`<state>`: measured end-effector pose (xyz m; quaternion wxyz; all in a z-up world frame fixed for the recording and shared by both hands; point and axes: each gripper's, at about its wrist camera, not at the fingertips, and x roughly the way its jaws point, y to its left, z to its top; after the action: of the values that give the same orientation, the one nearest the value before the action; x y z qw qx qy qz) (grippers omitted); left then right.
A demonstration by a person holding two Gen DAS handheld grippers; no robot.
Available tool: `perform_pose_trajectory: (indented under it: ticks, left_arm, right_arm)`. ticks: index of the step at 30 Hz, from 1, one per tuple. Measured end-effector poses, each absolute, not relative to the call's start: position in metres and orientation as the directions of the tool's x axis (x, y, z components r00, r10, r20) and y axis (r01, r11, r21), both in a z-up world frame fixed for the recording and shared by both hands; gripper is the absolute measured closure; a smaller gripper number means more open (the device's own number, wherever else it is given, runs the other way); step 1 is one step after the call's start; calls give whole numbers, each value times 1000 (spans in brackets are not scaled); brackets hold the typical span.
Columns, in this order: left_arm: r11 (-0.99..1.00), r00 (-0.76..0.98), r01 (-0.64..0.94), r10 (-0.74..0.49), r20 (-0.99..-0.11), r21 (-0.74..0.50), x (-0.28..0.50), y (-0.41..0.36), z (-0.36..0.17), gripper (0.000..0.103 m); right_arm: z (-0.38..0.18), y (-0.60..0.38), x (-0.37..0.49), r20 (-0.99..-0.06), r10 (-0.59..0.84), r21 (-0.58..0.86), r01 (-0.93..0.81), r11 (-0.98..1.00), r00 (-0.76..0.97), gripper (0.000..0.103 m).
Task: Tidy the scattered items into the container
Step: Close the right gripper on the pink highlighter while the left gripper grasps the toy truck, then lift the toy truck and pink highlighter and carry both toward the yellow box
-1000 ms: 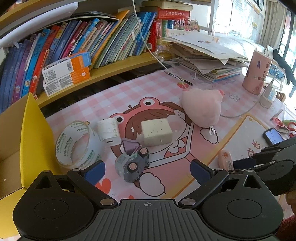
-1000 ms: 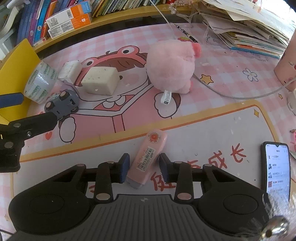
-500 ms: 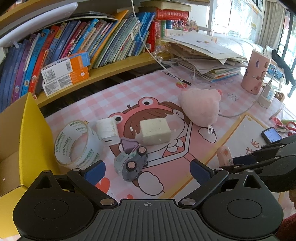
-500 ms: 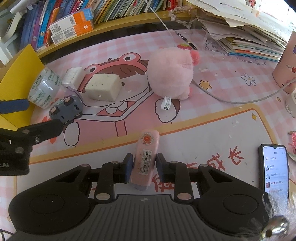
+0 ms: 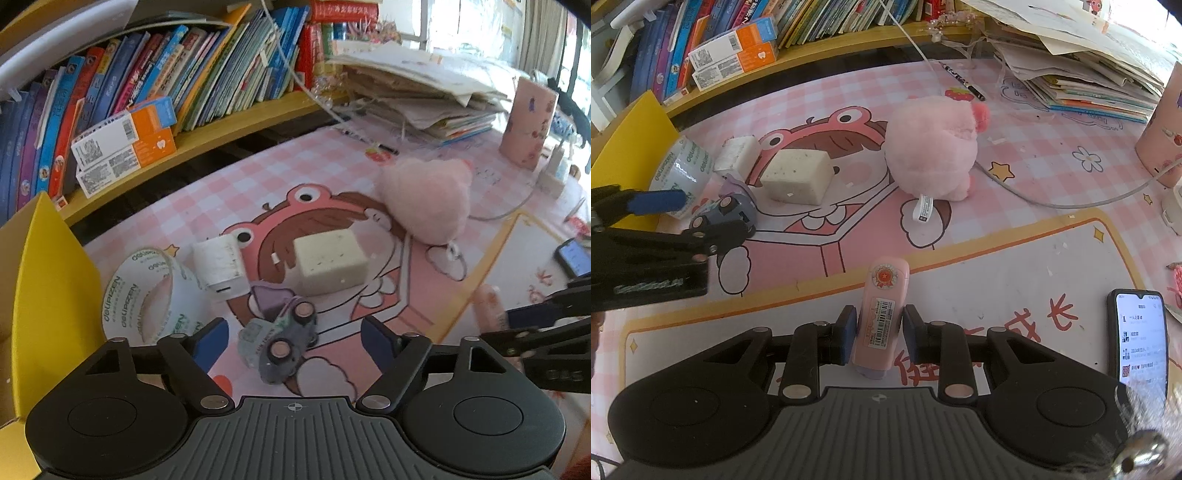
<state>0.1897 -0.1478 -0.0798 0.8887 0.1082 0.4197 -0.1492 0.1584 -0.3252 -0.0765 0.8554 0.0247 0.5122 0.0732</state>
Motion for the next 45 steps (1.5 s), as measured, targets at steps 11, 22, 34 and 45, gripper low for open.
perform_pose_trajectory:
  ticks: [11,22,34,45]
  left_arm:
    - [936,580,347,-169,-797,54,203,-143,-94,31]
    - [940,557,339,-177,-812,28,209,-139,-103,41]
    - [940,548,341,-209,-810,-11,204,-134,-101,53]
    - [934,557,353,-262,-788,-61,178,-129,-81,54]
  right_arm:
    - [-77,-326,159,-876,151,121,-94,988,458,77]
    - [-77,-325,159,-877,150,119,-97,988,457,77]
    - [-75,-325,157,-872,149,116,-99,988,466,77]
    - [-65,-323,151,-858,148,106,-113,988,493,77]
